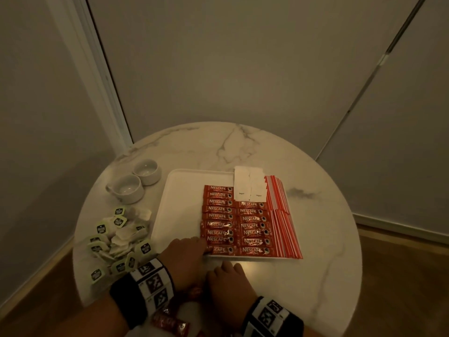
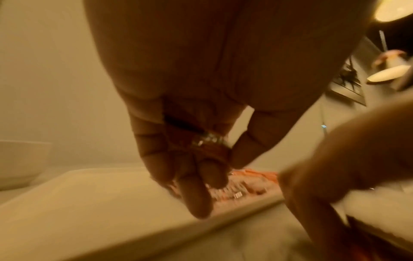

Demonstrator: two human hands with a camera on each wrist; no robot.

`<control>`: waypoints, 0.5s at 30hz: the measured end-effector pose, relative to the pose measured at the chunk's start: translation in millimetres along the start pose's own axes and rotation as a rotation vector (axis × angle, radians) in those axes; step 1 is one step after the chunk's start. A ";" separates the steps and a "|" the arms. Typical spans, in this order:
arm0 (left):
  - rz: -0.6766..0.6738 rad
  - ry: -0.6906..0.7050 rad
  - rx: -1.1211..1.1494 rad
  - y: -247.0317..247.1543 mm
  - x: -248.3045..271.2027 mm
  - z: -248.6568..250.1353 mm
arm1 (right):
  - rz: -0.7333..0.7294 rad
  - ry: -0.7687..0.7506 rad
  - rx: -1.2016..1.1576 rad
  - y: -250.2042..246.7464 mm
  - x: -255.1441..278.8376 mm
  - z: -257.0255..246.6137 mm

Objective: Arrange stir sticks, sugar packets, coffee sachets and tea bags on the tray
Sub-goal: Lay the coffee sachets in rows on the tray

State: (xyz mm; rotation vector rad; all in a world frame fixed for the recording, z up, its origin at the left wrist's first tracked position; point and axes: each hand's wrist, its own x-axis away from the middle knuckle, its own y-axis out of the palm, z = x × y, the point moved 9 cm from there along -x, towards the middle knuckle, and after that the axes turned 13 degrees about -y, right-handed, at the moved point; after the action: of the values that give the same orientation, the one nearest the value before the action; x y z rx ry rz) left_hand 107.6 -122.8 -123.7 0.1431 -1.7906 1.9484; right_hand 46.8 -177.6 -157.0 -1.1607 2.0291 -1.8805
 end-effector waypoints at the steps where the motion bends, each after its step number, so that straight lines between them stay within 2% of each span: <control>1: 0.012 -0.008 0.121 -10.5 -0.3 -1.1 | -0.014 -0.003 0.000 0.4 -0.4 -0.6; 3: 0.022 -0.009 0.329 -29.3 -0.6 -2.5 | -0.032 -0.025 -0.002 0.5 -0.2 -2.4; 5: 0.012 0.011 0.533 -46.4 -2.1 -3.8 | 0.021 -0.045 -0.053 -11.1 2.1 -1.4; 8: -0.059 0.007 0.842 -63.5 -10.9 -11.0 | 0.180 -0.057 -0.343 -47.2 8.2 15.9; 12: -0.285 0.011 0.940 -69.6 -23.2 -7.8 | 0.221 0.019 -0.741 -93.4 14.4 55.7; 13: -0.304 0.029 0.949 -73.5 -27.8 -6.0 | 0.238 0.042 -0.789 -104.4 16.2 67.0; 15: -0.257 0.076 0.981 -83.6 -37.2 -5.4 | 0.271 0.079 -0.849 -122.9 17.1 85.1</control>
State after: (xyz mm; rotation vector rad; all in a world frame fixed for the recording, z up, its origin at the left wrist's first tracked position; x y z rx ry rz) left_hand 176.3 -126.0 -63.1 0.5707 -0.5895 2.3966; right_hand 137.3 -245.4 -57.7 -0.8527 2.9574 -0.9414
